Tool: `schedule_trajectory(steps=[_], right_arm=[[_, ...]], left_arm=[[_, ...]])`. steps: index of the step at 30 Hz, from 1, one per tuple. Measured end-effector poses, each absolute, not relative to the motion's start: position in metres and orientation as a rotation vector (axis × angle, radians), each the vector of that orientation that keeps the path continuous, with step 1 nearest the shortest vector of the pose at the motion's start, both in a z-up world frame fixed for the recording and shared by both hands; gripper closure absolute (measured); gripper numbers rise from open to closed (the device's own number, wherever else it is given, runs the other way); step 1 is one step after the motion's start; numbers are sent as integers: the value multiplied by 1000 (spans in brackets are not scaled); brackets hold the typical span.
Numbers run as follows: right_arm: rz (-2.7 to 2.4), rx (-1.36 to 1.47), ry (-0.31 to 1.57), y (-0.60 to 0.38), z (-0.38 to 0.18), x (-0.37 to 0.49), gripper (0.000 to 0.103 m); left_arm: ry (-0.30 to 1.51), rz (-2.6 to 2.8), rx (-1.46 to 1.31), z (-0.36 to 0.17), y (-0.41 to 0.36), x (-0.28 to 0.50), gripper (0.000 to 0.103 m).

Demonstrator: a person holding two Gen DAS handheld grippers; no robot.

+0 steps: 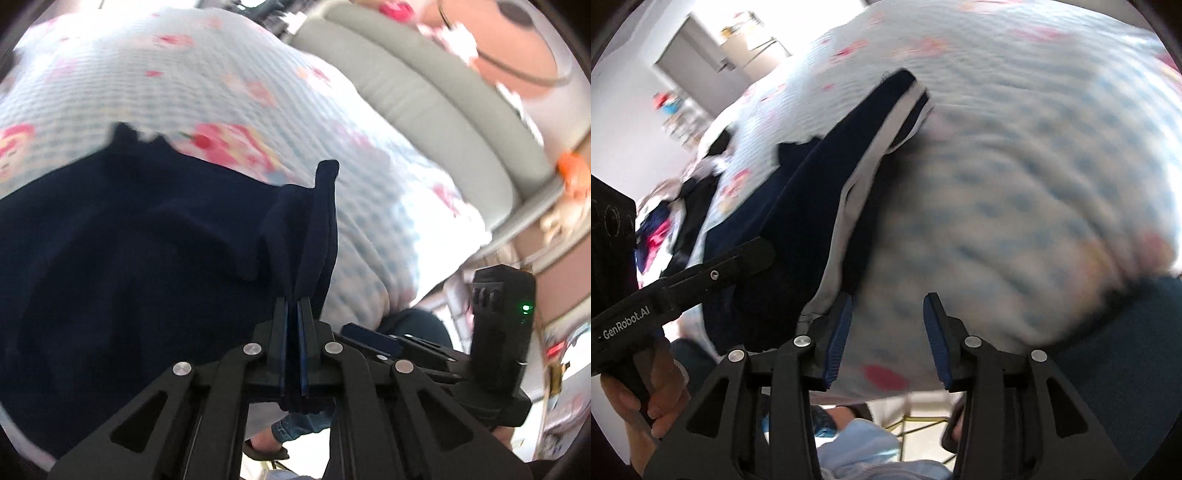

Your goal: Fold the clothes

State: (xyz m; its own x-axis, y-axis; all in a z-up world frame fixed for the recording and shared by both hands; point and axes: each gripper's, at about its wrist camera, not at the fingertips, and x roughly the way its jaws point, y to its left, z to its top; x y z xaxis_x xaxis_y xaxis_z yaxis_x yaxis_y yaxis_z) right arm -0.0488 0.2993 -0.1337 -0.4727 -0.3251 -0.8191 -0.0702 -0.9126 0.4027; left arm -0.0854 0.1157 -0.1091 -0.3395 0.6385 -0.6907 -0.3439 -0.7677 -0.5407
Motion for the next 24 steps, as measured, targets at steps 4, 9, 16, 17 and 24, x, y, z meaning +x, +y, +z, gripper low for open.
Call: schedule_trajectory(steps=[4, 9, 16, 17, 24], right_arm=[[-2431, 1472, -489, 256, -129, -76, 62], [-2397, 1501, -419, 223, -138, -95, 62], [-2471, 1552, -435, 254, -136, -70, 57], [-2460, 1564, -440, 259, -139, -65, 55], [-2293, 1584, -334, 239, -157, -44, 54]], left_arm=[[-564, 2204, -1294, -114, 58, -85, 98], [-673, 2134, -1390, -148, 28, -91, 94], [-750, 1963, -1391, -177, 55, -94, 49], [-714, 1973, -1397, -178, 63, -95, 58], [-567, 2115, -1336, -147, 79, -99, 94]])
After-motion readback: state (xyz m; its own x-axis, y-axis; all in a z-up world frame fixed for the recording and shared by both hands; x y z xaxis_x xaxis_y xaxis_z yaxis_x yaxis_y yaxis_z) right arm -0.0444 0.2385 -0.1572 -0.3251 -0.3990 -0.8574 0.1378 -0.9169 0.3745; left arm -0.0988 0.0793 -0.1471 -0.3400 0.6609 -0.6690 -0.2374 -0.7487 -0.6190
